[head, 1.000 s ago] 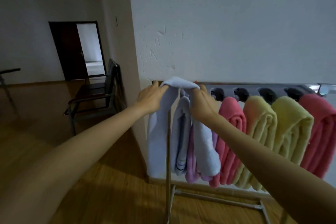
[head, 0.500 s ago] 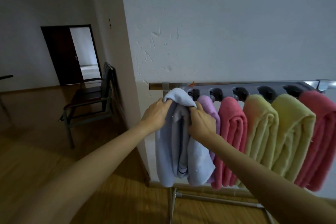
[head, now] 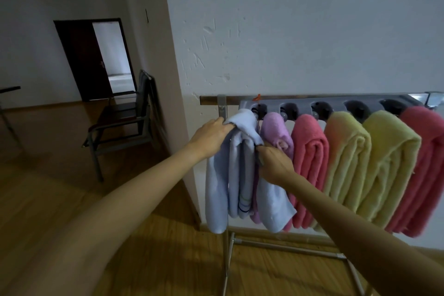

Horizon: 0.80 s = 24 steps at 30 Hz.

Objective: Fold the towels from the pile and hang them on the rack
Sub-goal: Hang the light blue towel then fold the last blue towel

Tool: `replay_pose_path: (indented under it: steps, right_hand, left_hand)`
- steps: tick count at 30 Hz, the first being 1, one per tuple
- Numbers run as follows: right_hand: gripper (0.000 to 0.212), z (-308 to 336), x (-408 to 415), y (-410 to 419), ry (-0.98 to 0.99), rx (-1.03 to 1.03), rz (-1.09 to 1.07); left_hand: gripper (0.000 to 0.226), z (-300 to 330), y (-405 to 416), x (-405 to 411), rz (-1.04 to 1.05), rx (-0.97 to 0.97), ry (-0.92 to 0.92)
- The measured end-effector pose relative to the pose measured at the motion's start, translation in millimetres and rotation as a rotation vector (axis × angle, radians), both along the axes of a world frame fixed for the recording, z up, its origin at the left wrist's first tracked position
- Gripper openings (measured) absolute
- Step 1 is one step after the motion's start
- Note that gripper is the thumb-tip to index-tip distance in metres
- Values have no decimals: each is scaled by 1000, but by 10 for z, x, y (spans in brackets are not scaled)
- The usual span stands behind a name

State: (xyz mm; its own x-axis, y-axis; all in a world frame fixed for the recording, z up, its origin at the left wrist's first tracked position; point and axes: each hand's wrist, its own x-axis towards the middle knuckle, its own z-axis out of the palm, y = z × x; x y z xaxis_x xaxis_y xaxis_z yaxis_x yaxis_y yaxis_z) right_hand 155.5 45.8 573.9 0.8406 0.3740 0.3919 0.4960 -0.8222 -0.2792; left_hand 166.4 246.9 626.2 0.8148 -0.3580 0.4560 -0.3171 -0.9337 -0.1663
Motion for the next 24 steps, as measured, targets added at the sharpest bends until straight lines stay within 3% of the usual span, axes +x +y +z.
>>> replay_pose_path:
  steps: [6, 8, 10, 13, 15, 18, 20, 24]
  right_hand:
    - [24, -253, 44, -141, -90, 33, 142]
    - [29, -315, 39, -154, -91, 20, 162]
    - [37, -327, 28, -169, -70, 28, 158]
    - [47, -318, 11, -168, -68, 63, 158]
    - [47, -310, 11, -151, -77, 83, 155]
    - [45, -336, 24, -117, -99, 105, 172]
    - [43, -369, 41, -99, -110, 107, 187]
    - [37, -379, 60, -85, -137, 113, 204]
  left_hand:
    - [53, -395, -8, -138, -92, -176, -100]
    - [59, -555, 16, -204, -141, -171, -142]
    - [65, -732, 35, -285, -157, -303, -138]
    - [77, -953, 38, -308, -54, -595, -9]
    - [79, -1074, 60, -235, 53, -684, 164]
    - [55, -1249, 115, -129, 103, -787, 406]
    - [36, -1333, 162, -77, 143, -793, 464]
    - [21, -1362, 317, 54, 326, -740, 287]
